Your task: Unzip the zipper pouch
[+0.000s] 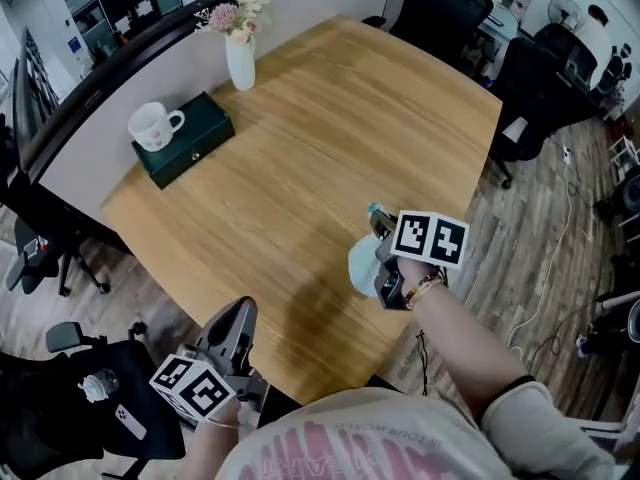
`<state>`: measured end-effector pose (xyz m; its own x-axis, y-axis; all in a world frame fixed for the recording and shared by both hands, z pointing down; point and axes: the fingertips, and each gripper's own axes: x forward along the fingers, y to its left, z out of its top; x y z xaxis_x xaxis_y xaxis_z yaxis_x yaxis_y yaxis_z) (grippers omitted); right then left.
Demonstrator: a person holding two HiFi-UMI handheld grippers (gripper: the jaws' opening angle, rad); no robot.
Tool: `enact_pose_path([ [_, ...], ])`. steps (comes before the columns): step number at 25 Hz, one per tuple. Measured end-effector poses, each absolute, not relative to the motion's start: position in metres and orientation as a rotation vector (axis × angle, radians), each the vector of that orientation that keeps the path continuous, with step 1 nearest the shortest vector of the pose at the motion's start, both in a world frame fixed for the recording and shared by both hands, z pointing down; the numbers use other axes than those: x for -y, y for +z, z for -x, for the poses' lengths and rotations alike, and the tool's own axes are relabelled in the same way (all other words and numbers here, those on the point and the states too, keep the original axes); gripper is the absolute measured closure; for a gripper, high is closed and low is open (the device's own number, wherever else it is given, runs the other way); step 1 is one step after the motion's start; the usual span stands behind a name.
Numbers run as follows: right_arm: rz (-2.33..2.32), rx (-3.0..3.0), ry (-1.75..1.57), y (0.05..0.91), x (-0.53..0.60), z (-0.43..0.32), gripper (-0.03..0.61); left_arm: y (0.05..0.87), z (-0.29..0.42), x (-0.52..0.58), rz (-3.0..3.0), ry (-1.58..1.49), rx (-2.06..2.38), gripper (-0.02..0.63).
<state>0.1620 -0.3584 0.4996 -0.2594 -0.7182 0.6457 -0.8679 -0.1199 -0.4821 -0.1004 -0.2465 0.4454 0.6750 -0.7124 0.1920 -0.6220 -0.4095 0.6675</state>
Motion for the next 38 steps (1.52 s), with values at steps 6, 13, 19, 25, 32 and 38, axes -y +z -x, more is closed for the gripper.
enact_pose_path([
  [6, -1.675, 2.275, 1.336, 0.445, 0.323, -0.142, 0.565, 0.416, 0.096, 0.235, -2.201, -0.213, 1.038, 0.612],
  [13, -1.327, 2.74, 0.932, 0.344, 0.28, -0.105, 0.565, 0.352, 0.075, 0.222, -2.388, -0.252, 0.938, 0.612],
  [19, -0.855, 3.041, 0.694, 0.281, 0.223, -0.075, 0.565, 0.291, 0.037, 0.202, -2.594, -0.284, 0.646, 0.611],
  [25, -0.454, 3.183, 0.745, 0.261, 0.181, -0.063, 0.565, 0.269, 0.008, 0.187, -2.601, -0.392, 0.366, 0.506],
  [32, -0.169, 3.263, 0.78, 0.248, 0.154, -0.055, 0.565, 0.251, -0.015, 0.17, -2.403, -0.572, -0.015, 0.493],
  [38, -0.151, 3.236, 0.735, 0.251, 0.149, -0.055, 0.565, 0.245, -0.026, 0.169, -2.364, -0.62, -0.012, 0.534],
])
